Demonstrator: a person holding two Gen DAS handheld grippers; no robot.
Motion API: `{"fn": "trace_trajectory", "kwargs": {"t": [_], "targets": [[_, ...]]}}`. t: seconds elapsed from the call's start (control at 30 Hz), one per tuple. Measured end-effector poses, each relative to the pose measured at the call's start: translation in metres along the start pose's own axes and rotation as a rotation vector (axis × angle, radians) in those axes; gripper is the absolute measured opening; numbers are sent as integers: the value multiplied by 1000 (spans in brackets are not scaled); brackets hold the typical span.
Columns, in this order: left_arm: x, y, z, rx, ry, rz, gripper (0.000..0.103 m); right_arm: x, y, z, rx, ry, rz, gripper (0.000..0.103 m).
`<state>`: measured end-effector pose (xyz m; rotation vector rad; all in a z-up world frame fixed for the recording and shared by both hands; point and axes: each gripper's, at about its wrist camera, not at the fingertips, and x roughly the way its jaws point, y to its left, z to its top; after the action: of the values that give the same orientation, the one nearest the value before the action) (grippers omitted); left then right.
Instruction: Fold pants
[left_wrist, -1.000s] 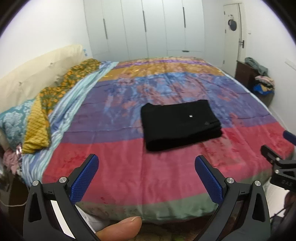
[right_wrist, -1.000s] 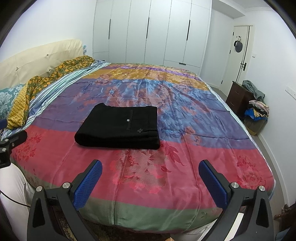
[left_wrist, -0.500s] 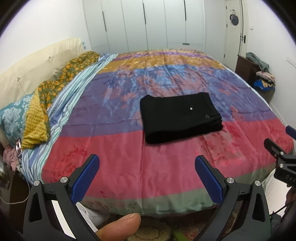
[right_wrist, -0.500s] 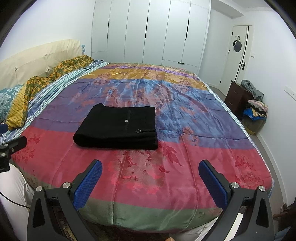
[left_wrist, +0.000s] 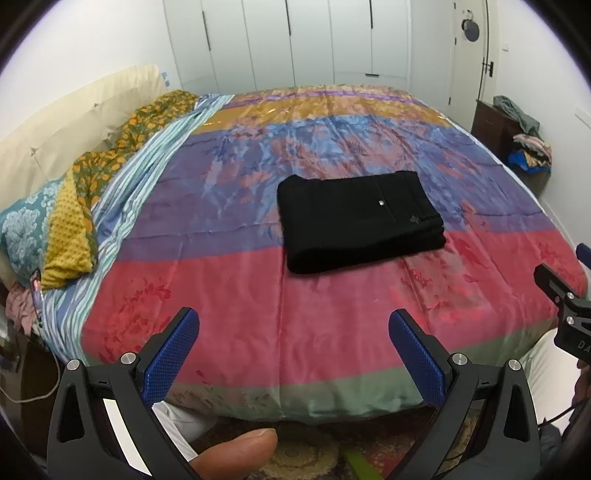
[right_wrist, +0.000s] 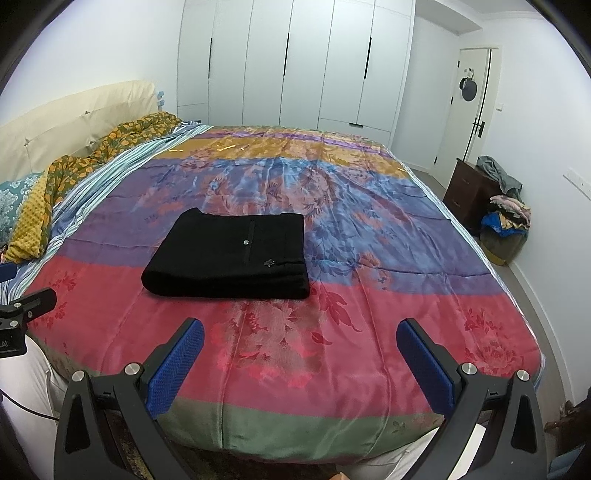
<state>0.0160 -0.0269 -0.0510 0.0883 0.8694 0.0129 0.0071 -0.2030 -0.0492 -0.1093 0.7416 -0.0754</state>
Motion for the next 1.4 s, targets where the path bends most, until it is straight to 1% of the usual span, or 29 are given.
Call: {"fn": "trace_trajectory", "kwargs": {"t": [0.53, 0.97, 1.4], "targets": [[7, 0, -1, -16, 31, -22, 102, 0, 5, 0, -14, 9, 9, 103], [6, 1, 0, -26, 29, -47, 102, 0, 7, 0, -21, 8, 11, 103], [6, 1, 1, -25, 28, -47, 102, 0, 8, 0, -20, 11, 12, 103]]}}
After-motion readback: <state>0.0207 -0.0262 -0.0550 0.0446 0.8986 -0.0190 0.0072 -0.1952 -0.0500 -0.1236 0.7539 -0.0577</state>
